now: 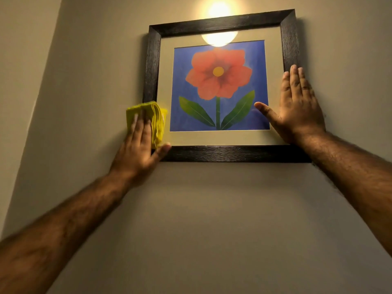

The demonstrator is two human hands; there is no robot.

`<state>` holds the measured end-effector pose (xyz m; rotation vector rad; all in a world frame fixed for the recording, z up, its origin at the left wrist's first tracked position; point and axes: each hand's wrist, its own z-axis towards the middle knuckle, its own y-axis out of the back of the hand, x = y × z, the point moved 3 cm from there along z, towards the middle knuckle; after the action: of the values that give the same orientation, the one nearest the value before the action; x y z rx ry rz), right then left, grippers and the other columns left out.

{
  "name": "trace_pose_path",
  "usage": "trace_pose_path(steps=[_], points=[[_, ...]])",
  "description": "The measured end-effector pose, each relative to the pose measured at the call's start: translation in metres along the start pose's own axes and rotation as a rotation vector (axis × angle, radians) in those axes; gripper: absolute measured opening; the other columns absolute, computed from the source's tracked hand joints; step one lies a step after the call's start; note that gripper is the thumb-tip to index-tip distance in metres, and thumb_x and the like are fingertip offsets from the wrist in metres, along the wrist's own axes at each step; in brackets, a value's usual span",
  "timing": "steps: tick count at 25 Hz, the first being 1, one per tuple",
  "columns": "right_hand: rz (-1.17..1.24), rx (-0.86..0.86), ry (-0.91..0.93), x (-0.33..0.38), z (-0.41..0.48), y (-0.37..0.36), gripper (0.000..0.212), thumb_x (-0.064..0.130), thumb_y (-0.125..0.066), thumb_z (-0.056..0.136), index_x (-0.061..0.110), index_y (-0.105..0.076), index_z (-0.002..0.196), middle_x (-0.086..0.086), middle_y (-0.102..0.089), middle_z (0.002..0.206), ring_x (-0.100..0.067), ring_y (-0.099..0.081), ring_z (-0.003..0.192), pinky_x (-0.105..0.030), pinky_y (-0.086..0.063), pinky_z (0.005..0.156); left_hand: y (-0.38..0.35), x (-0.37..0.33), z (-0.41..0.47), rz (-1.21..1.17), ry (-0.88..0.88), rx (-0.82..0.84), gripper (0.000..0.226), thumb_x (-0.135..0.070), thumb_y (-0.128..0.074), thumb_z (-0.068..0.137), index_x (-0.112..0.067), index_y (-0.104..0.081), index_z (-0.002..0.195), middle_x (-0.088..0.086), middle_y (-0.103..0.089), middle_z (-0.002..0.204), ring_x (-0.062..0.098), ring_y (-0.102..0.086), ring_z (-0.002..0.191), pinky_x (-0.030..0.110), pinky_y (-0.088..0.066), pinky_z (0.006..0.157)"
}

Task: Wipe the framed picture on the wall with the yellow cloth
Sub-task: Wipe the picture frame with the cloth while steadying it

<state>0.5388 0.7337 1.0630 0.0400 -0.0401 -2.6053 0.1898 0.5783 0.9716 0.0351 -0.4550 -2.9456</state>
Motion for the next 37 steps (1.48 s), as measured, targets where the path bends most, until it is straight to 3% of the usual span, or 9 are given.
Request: trace_pose_path(steps=[3, 12, 18, 22, 28, 32, 35, 37], points=[[-0.003, -0.003, 0.000, 0.001, 0.001, 0.000, 0.111, 0.083, -0.023, 0.089, 0.001, -0.005, 0.162, -0.016, 0.002, 0.173, -0.026, 0.002, 0.162, -0.040, -0.004, 0.131, 0.016, -0.003, 0.067, -0.025, 0.022, -0.059, 0.117, -0.088, -0.002, 0.078, -0.005, -0.001, 0.160, 0.014, 0.005, 0.171, 0.023, 0.008, 0.158, 0.036, 0.003, 0.127], [-0.015, -0.021, 0.004, -0.002, 0.001, -0.001, 0.110, 0.082, -0.023, 0.089, 0.002, -0.004, 0.162, -0.016, 0.002, 0.173, -0.025, 0.002, 0.162, -0.040, -0.005, 0.131, 0.036, -0.005, 0.163, -0.017, 0.051, -0.132, 0.110, -0.087, -0.007, 0.083, -0.010, 0.003, 0.161, 0.010, 0.005, 0.172, 0.022, 0.006, 0.159, 0.040, 0.001, 0.128], [0.003, -0.025, 0.006, -0.004, 0.002, -0.003, 0.111, 0.083, -0.022, 0.088, 0.002, -0.005, 0.162, -0.015, 0.001, 0.173, -0.026, 0.001, 0.162, -0.042, -0.006, 0.131, 0.024, -0.006, 0.105, -0.050, 0.029, -0.111, 0.099, -0.077, -0.016, 0.090, -0.009, -0.001, 0.161, 0.012, 0.001, 0.171, 0.024, 0.003, 0.159, 0.039, -0.001, 0.127], [0.013, -0.028, 0.010, -0.004, 0.001, -0.003, 0.111, 0.083, -0.023, 0.088, 0.002, -0.006, 0.162, -0.016, 0.000, 0.173, -0.027, 0.000, 0.162, -0.042, -0.007, 0.131, 0.002, -0.003, 0.023, -0.040, 0.017, -0.064, 0.109, -0.084, -0.006, 0.083, -0.008, -0.004, 0.161, 0.014, 0.001, 0.171, 0.024, 0.003, 0.159, 0.034, 0.001, 0.126], [0.029, -0.035, 0.012, -0.005, 0.002, -0.004, 0.110, 0.082, -0.024, 0.089, 0.002, -0.007, 0.162, -0.017, -0.001, 0.173, -0.028, -0.002, 0.161, -0.042, -0.007, 0.131, -0.013, 0.007, -0.020, -0.017, -0.019, -0.031, 0.105, -0.085, -0.002, 0.084, -0.013, 0.002, 0.161, -0.004, 0.020, 0.164, 0.014, 0.014, 0.156, 0.031, 0.003, 0.125], [0.029, -0.047, 0.019, -0.005, 0.003, -0.006, 0.109, 0.082, -0.025, 0.089, 0.002, -0.007, 0.162, -0.016, -0.002, 0.173, -0.028, -0.002, 0.161, -0.041, -0.007, 0.130, 0.008, 0.000, 0.042, -0.035, 0.002, -0.053, 0.106, -0.082, -0.007, 0.086, -0.006, -0.004, 0.160, 0.012, 0.003, 0.171, 0.022, 0.007, 0.158, 0.036, 0.001, 0.128], [0.033, -0.061, 0.015, -0.006, 0.002, -0.007, 0.109, 0.082, -0.024, 0.089, 0.003, -0.007, 0.162, -0.015, -0.002, 0.173, -0.028, -0.002, 0.161, -0.042, -0.007, 0.130, 0.033, -0.010, 0.093, -0.091, 0.053, -0.057, 0.092, -0.071, -0.017, 0.095, -0.008, -0.007, 0.161, 0.011, -0.002, 0.171, 0.022, 0.002, 0.159, 0.039, -0.002, 0.129], [0.033, -0.062, 0.017, -0.007, 0.003, -0.007, 0.109, 0.083, -0.024, 0.089, 0.004, -0.007, 0.162, -0.015, -0.002, 0.173, -0.028, -0.003, 0.161, -0.042, -0.007, 0.130, 0.044, -0.014, 0.104, -0.155, 0.063, -0.111, 0.081, -0.064, -0.021, 0.100, -0.008, -0.021, 0.159, 0.012, -0.016, 0.170, 0.025, -0.012, 0.158, 0.038, -0.013, 0.128]])
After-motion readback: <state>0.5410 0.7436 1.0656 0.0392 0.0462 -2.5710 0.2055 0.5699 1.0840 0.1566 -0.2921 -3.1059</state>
